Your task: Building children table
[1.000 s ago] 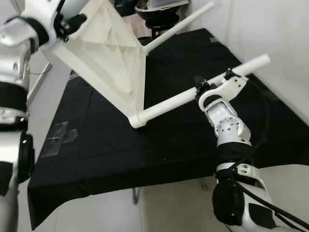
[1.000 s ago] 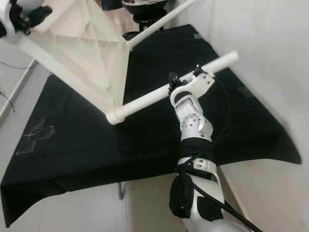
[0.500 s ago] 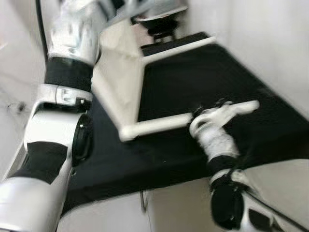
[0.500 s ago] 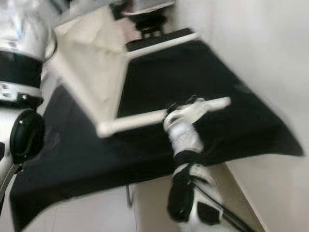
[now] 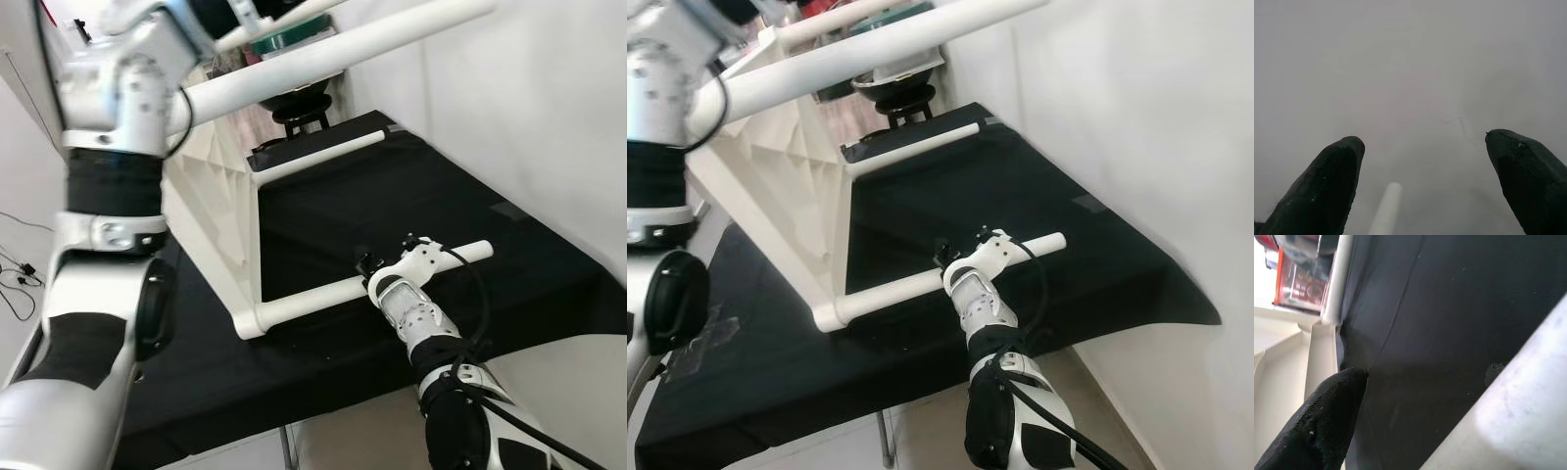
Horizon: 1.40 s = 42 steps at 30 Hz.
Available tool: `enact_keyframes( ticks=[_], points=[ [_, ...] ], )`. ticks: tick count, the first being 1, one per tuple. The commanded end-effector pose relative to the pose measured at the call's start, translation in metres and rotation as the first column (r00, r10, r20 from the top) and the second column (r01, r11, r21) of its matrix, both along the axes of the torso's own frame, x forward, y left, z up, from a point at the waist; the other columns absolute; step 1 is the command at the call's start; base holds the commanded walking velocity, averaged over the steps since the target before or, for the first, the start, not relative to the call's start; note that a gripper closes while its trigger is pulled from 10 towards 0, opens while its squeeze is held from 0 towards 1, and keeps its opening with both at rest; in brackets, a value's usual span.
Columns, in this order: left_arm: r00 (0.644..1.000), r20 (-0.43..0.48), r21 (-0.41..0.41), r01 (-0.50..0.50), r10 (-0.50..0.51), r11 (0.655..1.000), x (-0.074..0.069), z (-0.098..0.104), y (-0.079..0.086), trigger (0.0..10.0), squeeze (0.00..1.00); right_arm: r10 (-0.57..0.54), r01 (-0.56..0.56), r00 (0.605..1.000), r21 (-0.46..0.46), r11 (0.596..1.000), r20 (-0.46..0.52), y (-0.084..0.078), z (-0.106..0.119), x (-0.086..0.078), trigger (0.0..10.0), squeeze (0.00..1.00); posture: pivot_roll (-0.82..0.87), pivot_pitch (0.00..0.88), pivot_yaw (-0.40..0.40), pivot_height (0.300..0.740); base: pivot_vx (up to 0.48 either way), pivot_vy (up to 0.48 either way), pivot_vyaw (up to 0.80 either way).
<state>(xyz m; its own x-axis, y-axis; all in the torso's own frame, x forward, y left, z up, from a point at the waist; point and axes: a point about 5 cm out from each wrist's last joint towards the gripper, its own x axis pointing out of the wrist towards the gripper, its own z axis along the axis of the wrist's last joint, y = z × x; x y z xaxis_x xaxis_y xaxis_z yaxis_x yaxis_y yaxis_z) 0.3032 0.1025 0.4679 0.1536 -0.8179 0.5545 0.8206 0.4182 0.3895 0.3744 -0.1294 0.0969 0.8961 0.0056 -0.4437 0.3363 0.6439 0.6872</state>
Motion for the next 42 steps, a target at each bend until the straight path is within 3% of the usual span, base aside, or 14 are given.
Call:
enact_keyframes(
  ticks=[1,3,4,10,15,20,24,30,35,37,39,42],
  points=[
    [0.999,-0.013,0.025,0.036,-0.036,0.999,-0.004,-0.006,0.005,10.0,0.33,-0.055,0.07,0.953,0.04,0.997,-0.297,-0.008,-0.066,-0.041,10.0,1.0,-0.01,0.096,0.218,0.74,0.0,0.0,0.0],
    [0.998,-0.015,0.037,0.057,-0.056,0.998,-0.005,-0.009,0.004,10.0,0.33,-0.063,0.08,0.955,0.046,0.996,-0.291,-0.01,-0.066,-0.041,10.0,1.0,-0.01,0.096,0.218,0.74,0.0,0.0,0.0],
    [0.997,-0.017,0.05,0.076,-0.076,0.996,-0.007,-0.011,0.002,10.0,0.0,-0.067,0.086,0.956,0.055,0.995,-0.285,-0.01,-0.066,-0.041,10.0,1.0,-0.01,0.096,0.218,0.74,0.0,0.0,0.0],
    [0.988,-0.021,0.093,0.154,-0.153,0.984,-0.016,-0.021,-0.003,10.0,0.0,-0.112,0.139,0.958,0.085,0.987,-0.263,-0.02,-0.07,-0.047,10.0,1.0,-0.02,0.112,0.204,0.74,0.0,0.0,0.0],
    [0.973,-0.029,0.11,0.23,-0.228,0.967,-0.026,-0.026,-0.007,10.0,0.0,-0.224,0.256,0.943,0.109,0.961,-0.245,-0.043,-0.076,-0.065,10.0,1.0,-0.03,0.128,0.198,0.74,0.0,0.0,0.0],
    [0.963,-0.048,0.12,0.27,-0.266,0.955,-0.035,-0.027,-0.003,10.0,0.0,-0.274,0.305,0.927,0.092,0.948,-0.255,-0.053,-0.08,-0.075,10.0,1.0,-0.04,0.139,0.201,0.74,0.0,0.0,0.0],
    [0.958,-0.054,0.124,0.286,-0.281,0.95,-0.038,-0.027,-0.001,10.0,0.0,-0.286,0.318,0.922,0.088,0.944,-0.262,-0.055,-0.082,-0.077,10.0,1.0,-0.04,0.139,0.201,0.74,0.0,0.0,0.0],
    [0.935,-0.093,0.169,0.354,-0.342,0.92,-0.045,-0.033,0.001,10.0,0.0,-0.329,0.358,0.909,0.078,0.93,-0.255,-0.064,-0.077,-0.1,10.0,1.0,-0.04,0.154,0.193,0.74,0.0,0.0,0.0],
    [0.932,-0.108,0.168,0.36,-0.346,0.918,-0.044,-0.037,0.001,10.0,0.0,-0.344,0.371,0.907,0.076,0.925,-0.242,-0.067,-0.071,-0.109,10.0,1.0,-0.05,0.16,0.193,0.74,0.0,0.0,0.0],
    [0.917,-0.128,0.144,0.394,-0.378,0.908,-0.052,-0.037,0.015,10.0,0.0,-0.354,0.378,0.907,0.072,0.923,-0.228,-0.071,-0.063,-0.116,10.0,1.0,-0.05,0.162,0.194,0.74,0.0,0.0,0.0],
    [0.914,-0.13,0.14,0.401,-0.385,0.905,-0.054,-0.036,0.018,10.0,0.0,-0.354,0.378,0.907,0.072,0.923,-0.228,-0.071,-0.063,-0.116,10.0,1.0,-0.05,0.162,0.194,0.74,0.0,0.0,0.0],
    [0.898,-0.098,0.106,0.439,-0.43,0.892,-0.07,-0.023,0.04,10.0,0.0,-0.355,0.379,0.907,0.071,0.923,-0.226,-0.072,-0.062,-0.115,10.0,1.0,-0.05,0.163,0.197,0.74,0.0,0.0,0.0]
  ],
)
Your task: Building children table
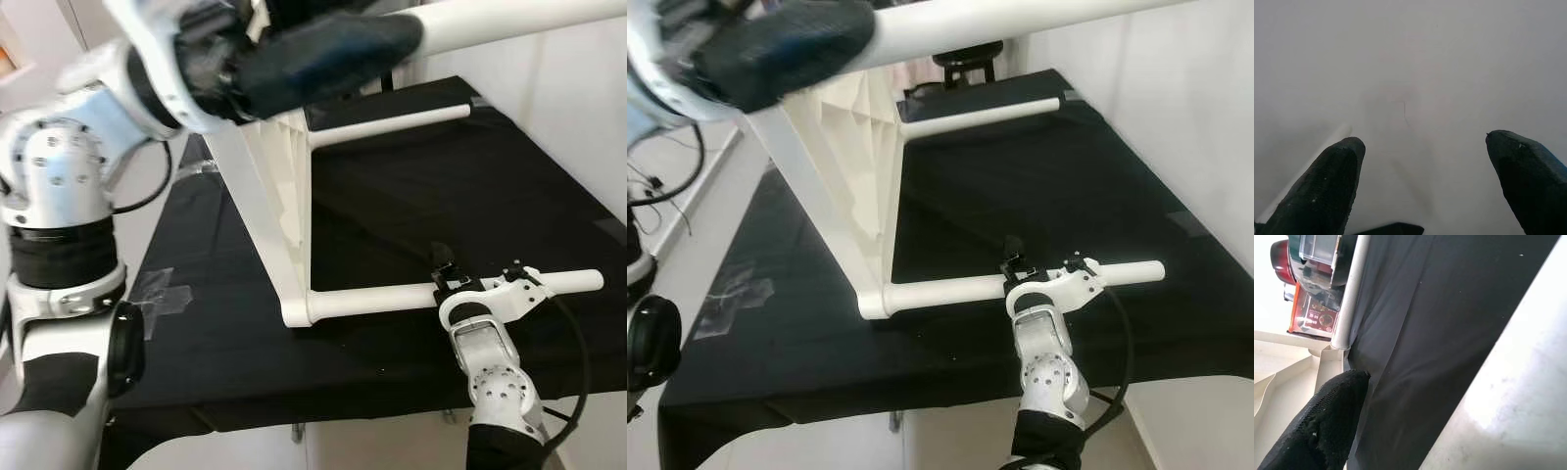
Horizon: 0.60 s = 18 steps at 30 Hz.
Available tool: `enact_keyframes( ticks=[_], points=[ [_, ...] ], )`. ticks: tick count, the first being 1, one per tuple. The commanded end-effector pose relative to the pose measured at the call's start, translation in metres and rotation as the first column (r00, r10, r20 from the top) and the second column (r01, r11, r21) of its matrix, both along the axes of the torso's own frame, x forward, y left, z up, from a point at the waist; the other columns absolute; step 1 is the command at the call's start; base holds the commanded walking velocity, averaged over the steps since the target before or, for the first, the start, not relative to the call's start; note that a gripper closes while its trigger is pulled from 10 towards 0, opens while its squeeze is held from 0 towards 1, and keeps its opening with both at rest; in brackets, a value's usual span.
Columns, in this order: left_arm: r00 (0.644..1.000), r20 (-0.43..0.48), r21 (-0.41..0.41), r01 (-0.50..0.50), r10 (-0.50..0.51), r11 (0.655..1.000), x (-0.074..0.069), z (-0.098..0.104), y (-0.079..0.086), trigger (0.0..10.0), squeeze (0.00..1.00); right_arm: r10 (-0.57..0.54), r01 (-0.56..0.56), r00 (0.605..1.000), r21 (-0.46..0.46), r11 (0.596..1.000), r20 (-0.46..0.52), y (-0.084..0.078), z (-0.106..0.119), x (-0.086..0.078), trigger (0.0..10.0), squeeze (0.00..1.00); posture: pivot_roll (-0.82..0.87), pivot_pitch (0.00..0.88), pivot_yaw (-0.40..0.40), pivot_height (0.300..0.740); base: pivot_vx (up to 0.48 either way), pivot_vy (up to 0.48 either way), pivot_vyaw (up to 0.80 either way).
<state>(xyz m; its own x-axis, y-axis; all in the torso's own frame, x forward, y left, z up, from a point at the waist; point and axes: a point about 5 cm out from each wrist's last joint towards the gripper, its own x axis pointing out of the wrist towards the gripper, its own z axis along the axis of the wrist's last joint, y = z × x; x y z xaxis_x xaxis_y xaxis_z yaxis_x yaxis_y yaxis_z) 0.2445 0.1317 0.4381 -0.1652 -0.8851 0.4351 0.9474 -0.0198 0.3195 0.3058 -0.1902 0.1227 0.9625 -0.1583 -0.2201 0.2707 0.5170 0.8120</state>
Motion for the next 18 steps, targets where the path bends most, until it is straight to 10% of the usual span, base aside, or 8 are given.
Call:
enact_keyframes(
  ticks=[1,14,16,18],
  points=[
    [0.997,0.072,-0.066,-0.013,0.018,0.998,-0.02,0.018,0.027,10.0,0.0,-0.119,0.163,0.889,0.063,0.985,-0.442,-0.01,-0.086,-0.047,10.0,1.0,-0.05,0.164,0.199,0.74,0.0,0.0,0.0],
    [0.855,0.213,-0.263,-0.415,0.472,0.871,-0.056,0.057,0.089,10.0,0.0,-0.077,0.119,0.887,0.066,0.991,-0.455,-0.001,-0.082,-0.048,10.0,1.0,-0.03,0.163,0.188,0.74,0.0,0.0,0.0],
    [0.754,0.163,-0.344,-0.561,0.636,0.753,-0.053,0.063,0.101,10.0,0.0,-0.077,0.119,0.889,0.065,0.991,-0.452,-0.004,-0.081,-0.046,10.0,1.0,-0.03,0.162,0.185,0.74,0.0,0.0,0.0],
    [0.714,0.138,-0.372,-0.605,0.686,0.704,-0.053,0.065,0.106,10.0,0.0,-0.077,0.119,0.889,0.065,0.991,-0.451,-0.005,-0.081,-0.046,10.0,1.0,-0.03,0.162,0.185,0.74,0.0,0.0,0.0]
  ],
)
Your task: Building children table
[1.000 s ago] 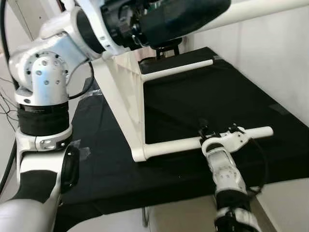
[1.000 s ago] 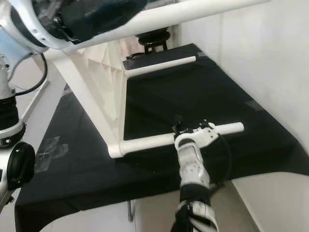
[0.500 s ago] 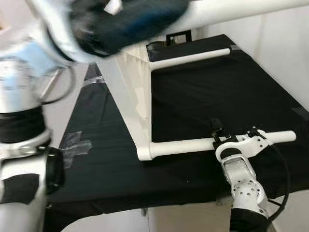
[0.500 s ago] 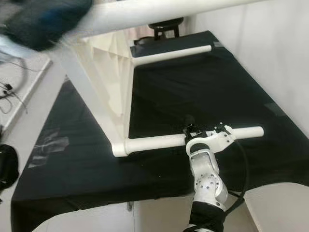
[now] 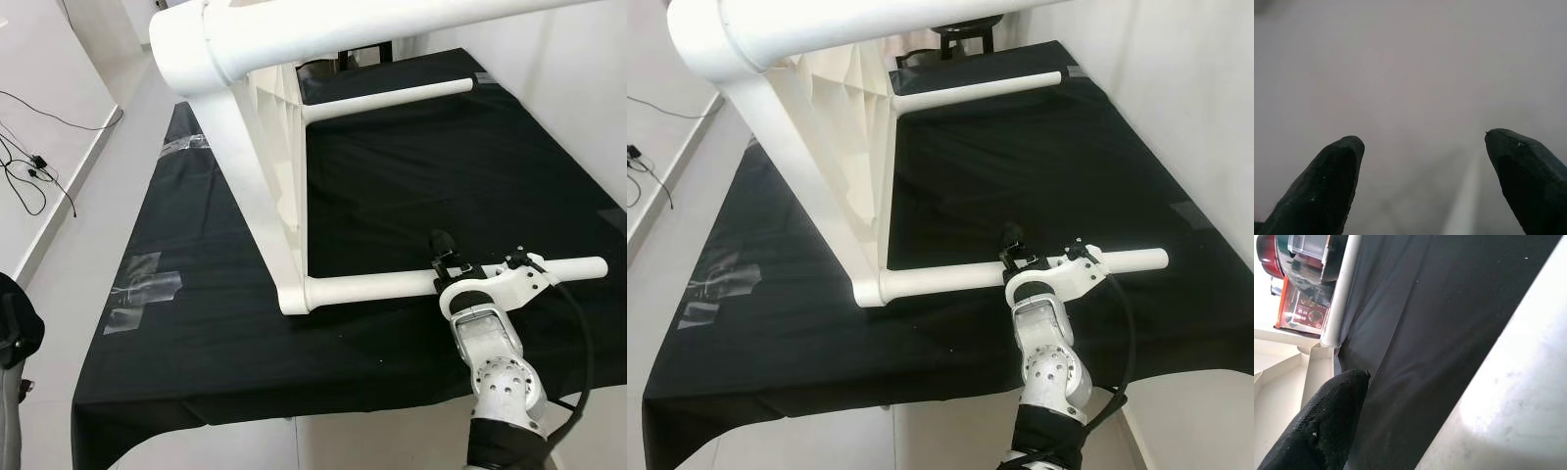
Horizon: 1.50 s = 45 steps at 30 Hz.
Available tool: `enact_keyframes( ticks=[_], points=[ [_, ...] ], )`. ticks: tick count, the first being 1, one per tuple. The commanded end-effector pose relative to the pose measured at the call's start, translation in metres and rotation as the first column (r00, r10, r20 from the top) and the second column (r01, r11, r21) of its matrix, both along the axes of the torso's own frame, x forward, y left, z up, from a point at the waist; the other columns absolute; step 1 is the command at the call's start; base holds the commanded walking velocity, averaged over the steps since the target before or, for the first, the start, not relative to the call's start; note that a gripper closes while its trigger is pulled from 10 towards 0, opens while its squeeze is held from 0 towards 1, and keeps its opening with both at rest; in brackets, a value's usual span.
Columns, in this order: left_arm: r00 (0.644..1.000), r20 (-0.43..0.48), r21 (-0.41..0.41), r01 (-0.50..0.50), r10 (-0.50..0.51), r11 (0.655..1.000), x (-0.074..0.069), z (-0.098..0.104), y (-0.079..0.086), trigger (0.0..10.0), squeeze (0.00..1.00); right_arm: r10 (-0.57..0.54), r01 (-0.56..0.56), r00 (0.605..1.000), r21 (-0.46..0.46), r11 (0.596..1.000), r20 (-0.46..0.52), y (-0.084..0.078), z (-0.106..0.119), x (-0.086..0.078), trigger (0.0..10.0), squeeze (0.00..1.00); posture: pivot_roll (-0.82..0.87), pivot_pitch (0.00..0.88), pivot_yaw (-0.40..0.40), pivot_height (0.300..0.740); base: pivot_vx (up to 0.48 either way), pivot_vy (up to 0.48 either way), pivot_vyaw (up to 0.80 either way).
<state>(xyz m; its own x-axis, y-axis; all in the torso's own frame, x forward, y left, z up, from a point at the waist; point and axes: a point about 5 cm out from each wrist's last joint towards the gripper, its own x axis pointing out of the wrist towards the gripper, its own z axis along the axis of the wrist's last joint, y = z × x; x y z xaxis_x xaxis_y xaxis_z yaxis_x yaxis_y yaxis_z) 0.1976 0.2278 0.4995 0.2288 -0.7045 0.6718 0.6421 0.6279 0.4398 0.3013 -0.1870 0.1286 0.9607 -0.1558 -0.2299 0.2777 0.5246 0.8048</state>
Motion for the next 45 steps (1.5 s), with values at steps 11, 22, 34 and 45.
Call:
enact_keyframes(
  ticks=[11,22,34,45],
  points=[
    [0.725,-0.546,-0.369,-0.658,0.42,0.656,0.073,-0.108,0.116,10.0,0.0,-0.069,0.11,0.9,0.071,0.991,-0.431,-0.005,-0.082,-0.035,10.0,1.0,-0.03,0.16,0.18,0.74,0.0,0.0,0.0],
    [0.731,-0.651,-0.391,-0.554,0.204,0.734,0.114,-0.156,0.094,10.0,0.0,-0.063,0.103,0.908,0.075,0.992,-0.414,-0.003,-0.077,-0.034,10.0,1.0,-0.05,0.168,0.176,0.74,0.0,0.0,0.0],
    [0.582,-0.808,-0.327,-0.311,-0.093,0.892,0.173,-0.202,0.024,10.0,0.0,-0.023,0.068,0.926,0.106,0.992,-0.377,0.009,-0.062,-0.045,10.0,1.0,-0.07,0.22,0.181,0.74,0.0,0.0,0.0],
    [0.607,-0.78,-0.301,-0.149,-0.153,0.942,0.183,-0.191,-0.009,10.0,0.0,0.036,0.038,0.959,0.253,0.967,-0.279,0.02,-0.029,-0.098,10.0,1.0,-0.09,0.233,0.166,0.74,0.0,0.0,0.0]
  ],
)
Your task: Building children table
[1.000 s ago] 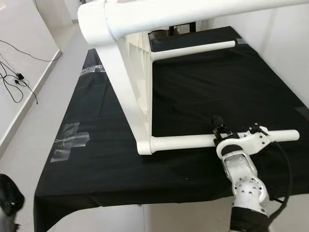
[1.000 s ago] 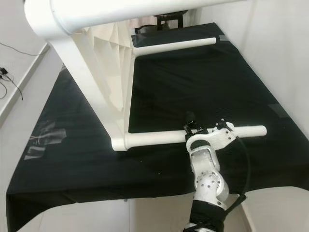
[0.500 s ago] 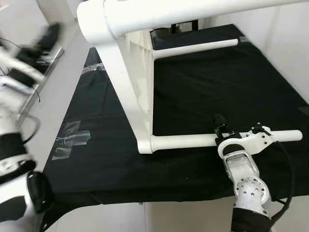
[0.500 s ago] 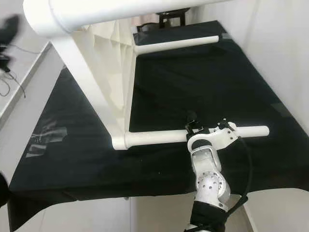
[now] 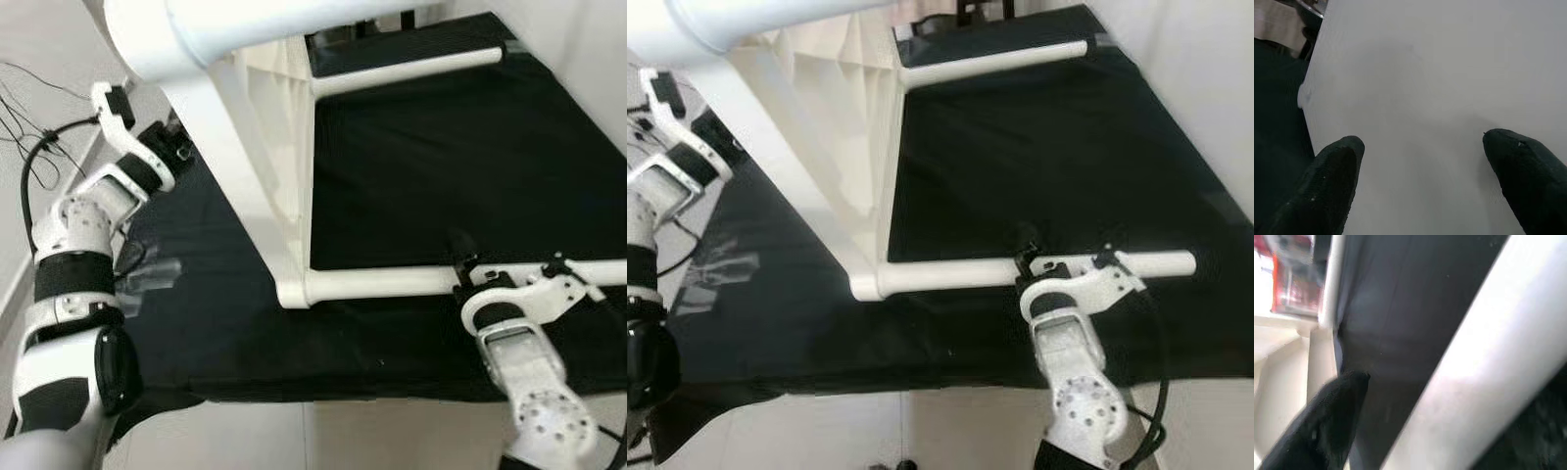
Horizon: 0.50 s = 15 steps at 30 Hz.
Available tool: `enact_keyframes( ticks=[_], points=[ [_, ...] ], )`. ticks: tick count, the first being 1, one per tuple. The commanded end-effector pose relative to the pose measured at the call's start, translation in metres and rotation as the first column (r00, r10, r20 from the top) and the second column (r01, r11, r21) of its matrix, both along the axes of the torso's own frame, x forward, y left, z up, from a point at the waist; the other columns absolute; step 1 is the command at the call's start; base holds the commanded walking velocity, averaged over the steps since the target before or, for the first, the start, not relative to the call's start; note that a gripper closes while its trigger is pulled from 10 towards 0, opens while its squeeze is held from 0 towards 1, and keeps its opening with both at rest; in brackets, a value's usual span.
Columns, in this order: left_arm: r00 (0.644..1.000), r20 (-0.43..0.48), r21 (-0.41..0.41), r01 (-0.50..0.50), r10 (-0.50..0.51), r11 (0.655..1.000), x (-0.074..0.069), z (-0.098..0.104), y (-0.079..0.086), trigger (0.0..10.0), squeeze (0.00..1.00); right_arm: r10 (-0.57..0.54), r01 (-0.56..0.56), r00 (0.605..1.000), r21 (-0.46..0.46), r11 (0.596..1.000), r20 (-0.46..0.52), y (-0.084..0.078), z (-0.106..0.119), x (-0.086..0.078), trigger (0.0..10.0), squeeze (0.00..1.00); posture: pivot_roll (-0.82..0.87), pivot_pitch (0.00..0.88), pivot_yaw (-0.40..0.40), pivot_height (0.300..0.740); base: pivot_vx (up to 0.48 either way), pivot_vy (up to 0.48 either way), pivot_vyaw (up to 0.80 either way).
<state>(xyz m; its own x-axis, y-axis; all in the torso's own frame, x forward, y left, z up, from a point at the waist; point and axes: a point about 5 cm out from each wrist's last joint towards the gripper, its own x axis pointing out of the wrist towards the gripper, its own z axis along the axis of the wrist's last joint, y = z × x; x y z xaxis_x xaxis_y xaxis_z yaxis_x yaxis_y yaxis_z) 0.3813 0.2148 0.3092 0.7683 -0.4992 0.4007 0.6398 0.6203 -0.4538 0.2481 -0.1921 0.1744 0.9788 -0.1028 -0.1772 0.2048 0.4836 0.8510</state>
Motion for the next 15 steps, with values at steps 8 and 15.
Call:
enact_keyframes(
  ticks=[8,15],
  points=[
    [0.994,0.087,0.036,0.058,-0.061,0.998,-0.001,0.025,-0.003,10.0,0.0,0.021,0.047,0.965,0.25,0.967,-0.263,0.01,-0.045,-0.124,10.0,0.95,-0.12,0.227,0.166,0.74,0.0,0.0,0.0],
    [0.983,0.141,0.059,0.108,-0.115,0.992,-0.006,0.033,-0.013,10.0,0.0,0.174,-0.089,0.953,0.318,0.944,-0.248,0.029,-0.039,-0.131,10.0,0.39,-0.13,0.224,0.161,0.74,0.0,0.0,0.0]
  ],
)
